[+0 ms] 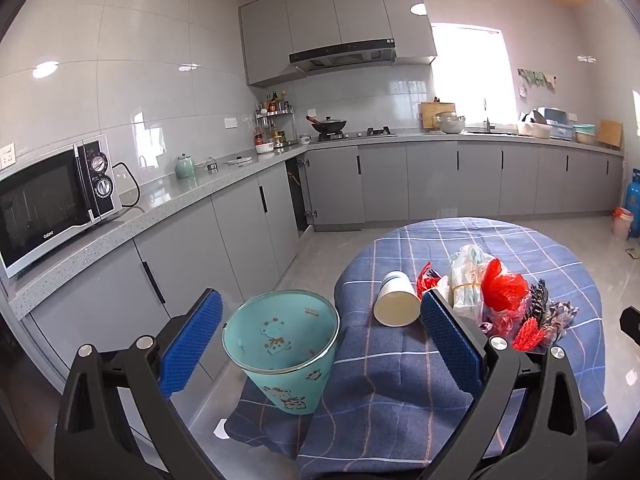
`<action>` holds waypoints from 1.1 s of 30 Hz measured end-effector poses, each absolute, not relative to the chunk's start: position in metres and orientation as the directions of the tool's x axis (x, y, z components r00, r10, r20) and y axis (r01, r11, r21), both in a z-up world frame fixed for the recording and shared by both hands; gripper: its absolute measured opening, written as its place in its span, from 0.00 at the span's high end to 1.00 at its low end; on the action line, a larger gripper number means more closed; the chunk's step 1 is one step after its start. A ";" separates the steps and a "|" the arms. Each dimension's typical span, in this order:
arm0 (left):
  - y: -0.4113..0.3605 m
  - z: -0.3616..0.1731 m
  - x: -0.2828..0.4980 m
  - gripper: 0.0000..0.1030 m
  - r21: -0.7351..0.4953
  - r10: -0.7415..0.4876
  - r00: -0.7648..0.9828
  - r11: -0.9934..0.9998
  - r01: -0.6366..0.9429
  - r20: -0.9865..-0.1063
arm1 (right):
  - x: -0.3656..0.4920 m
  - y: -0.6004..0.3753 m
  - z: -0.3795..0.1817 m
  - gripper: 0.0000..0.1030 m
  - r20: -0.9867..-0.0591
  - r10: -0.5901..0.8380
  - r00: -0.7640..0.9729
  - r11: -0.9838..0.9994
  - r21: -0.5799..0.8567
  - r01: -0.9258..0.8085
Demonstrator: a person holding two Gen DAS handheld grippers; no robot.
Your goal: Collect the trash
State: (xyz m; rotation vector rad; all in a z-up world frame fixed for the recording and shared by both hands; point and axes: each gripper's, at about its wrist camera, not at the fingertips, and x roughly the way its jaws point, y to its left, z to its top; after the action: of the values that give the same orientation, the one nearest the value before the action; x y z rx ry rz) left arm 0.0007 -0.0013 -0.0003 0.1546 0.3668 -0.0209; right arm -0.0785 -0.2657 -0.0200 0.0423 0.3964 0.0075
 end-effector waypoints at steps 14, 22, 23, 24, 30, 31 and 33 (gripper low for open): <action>0.004 0.002 -0.001 0.05 0.143 0.008 0.936 0.989 0.045 -0.352 | -0.079 -0.270 -0.020 0.15 -0.377 0.006 0.926 0.999 0.049 0.014; 0.001 0.002 -0.002 0.05 0.147 0.009 0.936 0.988 0.046 -0.352 | -0.079 -0.272 -0.020 0.15 -0.376 0.001 0.927 0.998 0.054 0.021; 0.002 0.002 -0.002 0.05 0.147 0.010 0.936 0.988 0.045 -0.352 | -0.079 -0.272 -0.019 0.15 -0.376 -0.001 0.927 0.998 0.054 0.022; 0.002 0.002 -0.003 0.05 0.145 0.009 0.936 0.988 0.045 -0.352 | -0.079 -0.272 -0.019 0.15 -0.375 -0.001 0.927 0.998 0.054 0.023; 0.000 0.001 -0.003 0.05 0.146 0.007 0.937 0.988 0.048 -0.348 | -0.078 -0.273 -0.019 0.15 -0.374 -0.004 0.928 0.998 0.056 0.026; -0.001 0.000 -0.003 0.05 0.146 0.006 0.937 0.988 0.048 -0.350 | -0.079 -0.273 -0.019 0.15 -0.374 -0.004 0.928 0.998 0.055 0.027; 0.000 0.001 -0.003 0.05 0.142 0.005 0.937 0.989 0.049 -0.350 | -0.079 -0.273 -0.019 0.15 -0.374 -0.004 0.928 0.998 0.056 0.027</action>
State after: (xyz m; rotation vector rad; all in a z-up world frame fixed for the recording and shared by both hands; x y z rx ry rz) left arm -0.0030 0.0000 0.0006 0.1502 0.3577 -0.0226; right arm -0.0786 -0.2727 -0.0188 0.0601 0.3828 -0.0155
